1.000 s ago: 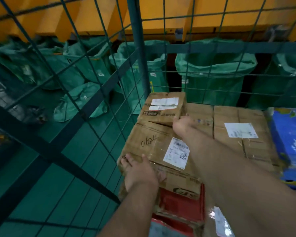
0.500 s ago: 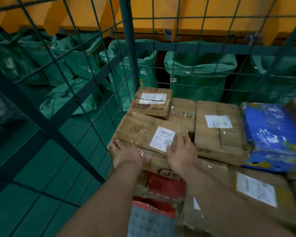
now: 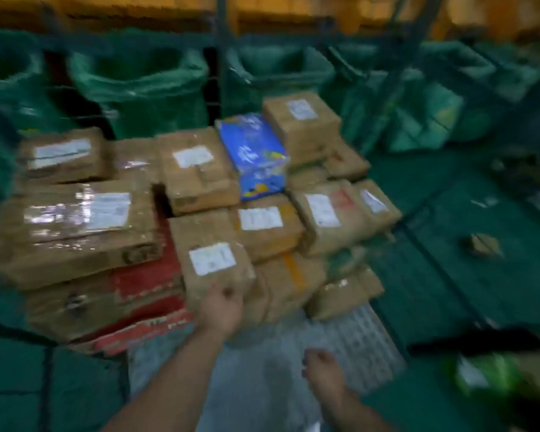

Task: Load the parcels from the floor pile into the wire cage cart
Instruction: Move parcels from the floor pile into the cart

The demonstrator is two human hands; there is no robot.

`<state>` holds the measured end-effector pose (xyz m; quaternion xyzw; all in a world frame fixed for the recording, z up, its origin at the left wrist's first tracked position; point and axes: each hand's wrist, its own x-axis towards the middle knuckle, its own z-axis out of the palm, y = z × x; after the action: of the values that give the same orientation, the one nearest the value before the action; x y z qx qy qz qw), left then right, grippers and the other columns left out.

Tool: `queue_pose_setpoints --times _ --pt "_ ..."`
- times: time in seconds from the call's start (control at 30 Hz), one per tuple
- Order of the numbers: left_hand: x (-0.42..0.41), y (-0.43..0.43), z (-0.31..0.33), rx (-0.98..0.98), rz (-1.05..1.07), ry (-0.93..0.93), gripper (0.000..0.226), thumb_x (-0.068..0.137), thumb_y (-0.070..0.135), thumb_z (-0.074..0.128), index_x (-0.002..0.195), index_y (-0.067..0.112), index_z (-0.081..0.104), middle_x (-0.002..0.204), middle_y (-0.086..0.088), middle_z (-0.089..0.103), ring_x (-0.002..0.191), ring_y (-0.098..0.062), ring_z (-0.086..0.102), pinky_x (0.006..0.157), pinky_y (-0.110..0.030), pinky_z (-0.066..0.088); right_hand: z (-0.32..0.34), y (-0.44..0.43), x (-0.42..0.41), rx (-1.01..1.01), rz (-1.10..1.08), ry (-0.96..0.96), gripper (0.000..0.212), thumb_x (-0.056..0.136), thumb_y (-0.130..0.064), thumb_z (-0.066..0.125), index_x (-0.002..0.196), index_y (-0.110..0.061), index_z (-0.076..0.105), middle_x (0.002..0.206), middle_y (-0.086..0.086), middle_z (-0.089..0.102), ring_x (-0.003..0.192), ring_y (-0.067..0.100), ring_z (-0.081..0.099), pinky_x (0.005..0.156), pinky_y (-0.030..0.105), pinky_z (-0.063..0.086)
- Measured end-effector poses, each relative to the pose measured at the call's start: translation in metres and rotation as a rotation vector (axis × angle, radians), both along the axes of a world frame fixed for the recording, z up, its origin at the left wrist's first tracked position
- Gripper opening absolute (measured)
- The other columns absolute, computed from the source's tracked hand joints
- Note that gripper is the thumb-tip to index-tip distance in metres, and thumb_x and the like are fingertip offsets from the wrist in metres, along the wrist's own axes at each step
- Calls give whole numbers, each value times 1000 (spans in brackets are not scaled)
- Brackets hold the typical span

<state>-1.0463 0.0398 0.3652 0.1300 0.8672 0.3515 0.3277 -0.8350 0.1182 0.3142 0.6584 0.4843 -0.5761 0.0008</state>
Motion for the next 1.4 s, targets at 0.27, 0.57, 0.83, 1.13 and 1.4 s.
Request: queue_pose_setpoints --times 0.27,0.57,0.83,1.13,1.4 --pt "274 38 -16 -70 -639 -556 18 94 23 56 79 15 63 85 -16 64 75 -22 57 55 -26 37 54 -4 207 102 -408 -28 21 102 -24 54 86 -16 64 88 6 67 70 18 59 60 26 47" --pt "496 43 -13 -218 -1125 -376 16 97 19 56 83 13 63 79 -9 62 73 -20 55 60 -29 33 62 -109 463 117 -1054 -3 15 97 -20 53 88 -15 63 87 2 68 70 17 56 55 25 38" --pt "739 -8 -26 -321 -1427 -331 19 100 23 55 97 7 64 89 -4 67 78 -21 58 64 -29 38 28 -209 685 47 -1382 -23 21 97 -19 50 103 -8 66 87 3 68 75 20 59 62 27 41" --pt "912 -27 -12 -418 -1625 -278 18 102 27 56 95 13 65 96 -4 70 79 -19 61 64 -28 40 20 -248 845 23 -1559 29 24 96 -20 47 108 -9 64 91 3 65 79 21 54 69 31 40" --pt "1004 38 -46 -586 -1700 -152 19 99 24 56 101 9 66 101 -8 71 75 -21 61 63 -28 44 -20 -226 909 -77 -1694 98 20 95 -21 49 101 -9 64 95 5 70 79 21 57 70 32 43"
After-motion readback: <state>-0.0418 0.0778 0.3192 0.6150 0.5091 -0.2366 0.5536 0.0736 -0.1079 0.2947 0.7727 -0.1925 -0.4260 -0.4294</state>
